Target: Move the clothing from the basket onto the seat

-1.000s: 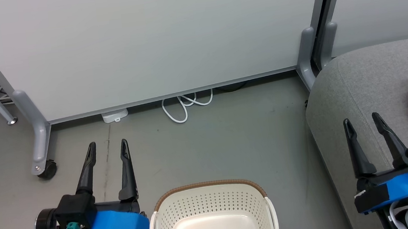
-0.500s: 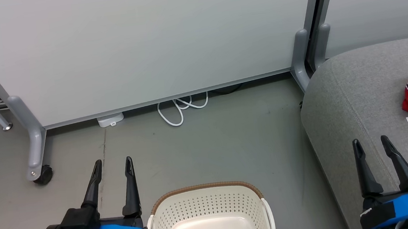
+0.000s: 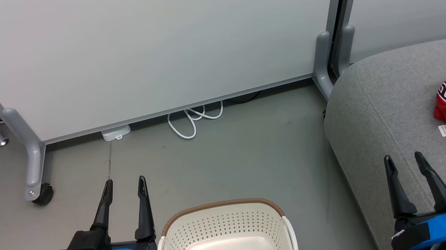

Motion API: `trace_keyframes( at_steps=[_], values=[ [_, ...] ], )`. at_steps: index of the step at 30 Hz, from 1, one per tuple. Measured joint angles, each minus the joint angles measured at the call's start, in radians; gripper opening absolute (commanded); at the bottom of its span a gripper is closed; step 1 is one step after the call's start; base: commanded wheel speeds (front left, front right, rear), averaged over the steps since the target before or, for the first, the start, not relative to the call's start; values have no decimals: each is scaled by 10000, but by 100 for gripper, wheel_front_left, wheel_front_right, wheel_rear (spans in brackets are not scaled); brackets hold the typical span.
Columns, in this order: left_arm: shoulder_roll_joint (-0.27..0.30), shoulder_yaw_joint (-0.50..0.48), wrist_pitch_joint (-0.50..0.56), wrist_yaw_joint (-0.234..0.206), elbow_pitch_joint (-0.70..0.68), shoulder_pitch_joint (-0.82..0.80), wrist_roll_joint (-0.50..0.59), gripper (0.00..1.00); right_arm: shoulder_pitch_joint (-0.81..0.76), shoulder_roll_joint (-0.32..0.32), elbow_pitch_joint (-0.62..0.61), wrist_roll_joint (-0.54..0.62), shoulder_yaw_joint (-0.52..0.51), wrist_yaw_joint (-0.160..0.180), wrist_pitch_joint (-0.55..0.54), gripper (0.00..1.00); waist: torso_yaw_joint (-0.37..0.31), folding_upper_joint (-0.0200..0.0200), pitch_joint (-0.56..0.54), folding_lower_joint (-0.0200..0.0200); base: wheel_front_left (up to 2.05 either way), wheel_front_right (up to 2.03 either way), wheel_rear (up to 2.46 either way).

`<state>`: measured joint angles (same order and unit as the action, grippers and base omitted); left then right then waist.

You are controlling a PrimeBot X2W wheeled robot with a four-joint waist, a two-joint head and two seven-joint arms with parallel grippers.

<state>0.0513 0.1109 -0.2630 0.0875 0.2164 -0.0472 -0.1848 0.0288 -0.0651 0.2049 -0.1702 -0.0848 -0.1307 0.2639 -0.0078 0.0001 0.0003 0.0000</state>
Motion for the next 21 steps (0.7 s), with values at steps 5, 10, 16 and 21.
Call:
trace_keyframes(
  at_steps=[5, 10, 16, 21],
  values=[
    [0, 17, 0, -67, 23, -4, 40, 100, 0, 23, 12, 0, -13, 0, 0, 100, 8, 0, 17, 0, 0, 0, 0],
    [0, 21, 36, -75, 301, 204, 21, 0, -73, 48, 316, 0, -4, 0, -25, 0, 11, 0, 24, 0, 0, 0, 0],
    [0, -48, 257, -73, 562, 429, -673, 0, -199, 84, 604, -663, -38, 0, -282, 0, 11, 0, 25, 0, 0, 0, 0],
    [0, -186, 514, -27, 558, 426, -1638, 0, -191, 86, 604, -1620, -54, 0, -529, 0, 14, 0, 25, 0, 0, 0, 0]
  ],
)
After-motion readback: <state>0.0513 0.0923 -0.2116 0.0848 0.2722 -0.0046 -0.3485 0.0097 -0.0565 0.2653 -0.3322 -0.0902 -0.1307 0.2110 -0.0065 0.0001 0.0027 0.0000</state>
